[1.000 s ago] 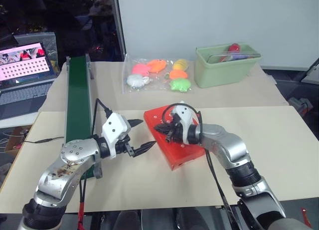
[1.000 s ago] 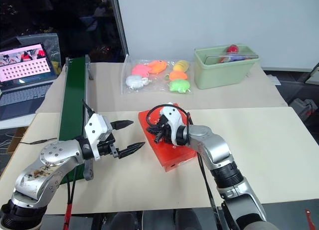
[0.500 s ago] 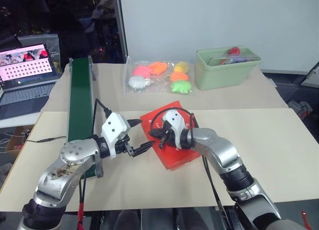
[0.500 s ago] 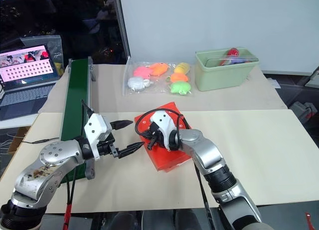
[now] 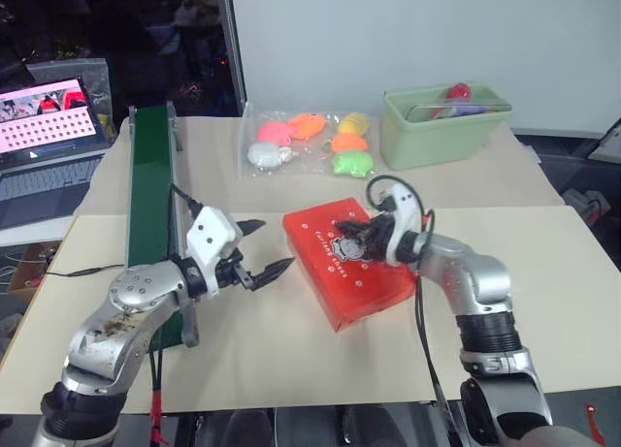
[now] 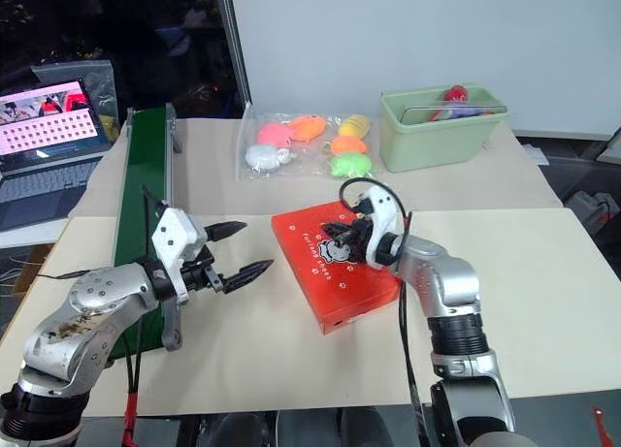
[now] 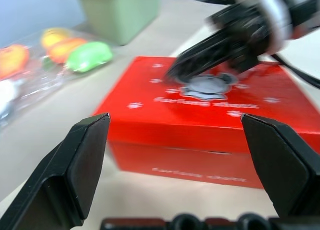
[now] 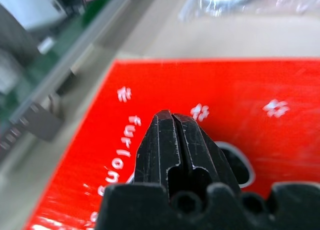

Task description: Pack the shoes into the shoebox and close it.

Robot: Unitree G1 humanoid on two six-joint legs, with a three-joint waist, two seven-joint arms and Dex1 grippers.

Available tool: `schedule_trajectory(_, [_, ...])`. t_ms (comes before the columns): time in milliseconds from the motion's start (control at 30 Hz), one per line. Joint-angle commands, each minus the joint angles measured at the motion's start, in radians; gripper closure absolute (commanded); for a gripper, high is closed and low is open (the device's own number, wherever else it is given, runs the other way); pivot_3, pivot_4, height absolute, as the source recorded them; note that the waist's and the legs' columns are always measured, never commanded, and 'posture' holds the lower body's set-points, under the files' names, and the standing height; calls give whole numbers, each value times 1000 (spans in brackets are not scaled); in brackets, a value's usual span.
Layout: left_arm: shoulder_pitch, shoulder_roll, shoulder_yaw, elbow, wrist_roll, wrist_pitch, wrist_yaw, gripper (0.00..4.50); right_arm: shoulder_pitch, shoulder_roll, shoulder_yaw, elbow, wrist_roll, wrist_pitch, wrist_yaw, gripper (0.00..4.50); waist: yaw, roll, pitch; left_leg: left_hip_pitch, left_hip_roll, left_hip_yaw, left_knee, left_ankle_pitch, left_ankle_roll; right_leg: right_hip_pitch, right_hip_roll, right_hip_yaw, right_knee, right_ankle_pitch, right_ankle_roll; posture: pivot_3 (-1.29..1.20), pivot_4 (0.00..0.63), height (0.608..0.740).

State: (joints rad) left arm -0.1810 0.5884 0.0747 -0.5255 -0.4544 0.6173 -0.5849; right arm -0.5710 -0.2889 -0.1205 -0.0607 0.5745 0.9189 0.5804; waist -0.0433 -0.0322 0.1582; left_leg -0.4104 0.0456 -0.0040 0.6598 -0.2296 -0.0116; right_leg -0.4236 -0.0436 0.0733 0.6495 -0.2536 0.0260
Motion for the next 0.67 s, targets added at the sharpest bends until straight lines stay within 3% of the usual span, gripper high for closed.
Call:
schedule_trajectory(33, [11, -57, 126, 1, 8, 14, 141, 0, -46, -23, -210, -120, 169, 56, -66, 4421, 1, 0, 0, 0, 0, 0, 0, 0, 0, 0, 0, 0, 0, 0, 0, 0, 150, 729])
schedule_trajectory(167, [14, -105, 181, -9, 29, 33, 255, 0, -46, -77, -260, -116, 117, 5, -158, 4421, 2, 0, 1, 0, 0, -1, 0, 0, 0, 1, -1, -1, -1, 0, 0, 0, 150, 729])
schedule_trajectory(300, [7, -164, 231, 0, 51, 41, 369, 0, 4, -131, -181, -88, -77, -113, -264, 4421, 2, 0, 1, 1, -1, -1, 0, 0, 0, 1, -1, -1, 0, 0, 0, 0, 150, 729])
schedule_trajectory(667, [40, -285, 322, 51, 126, 2, 576, 0, 113, -79, -81, -85, -282, -320, -383, 4421, 0, 0, 1, 1, -1, 0, 0, 0, 0, 1, -1, 1, 0, 1, 0, 0, 150, 729])
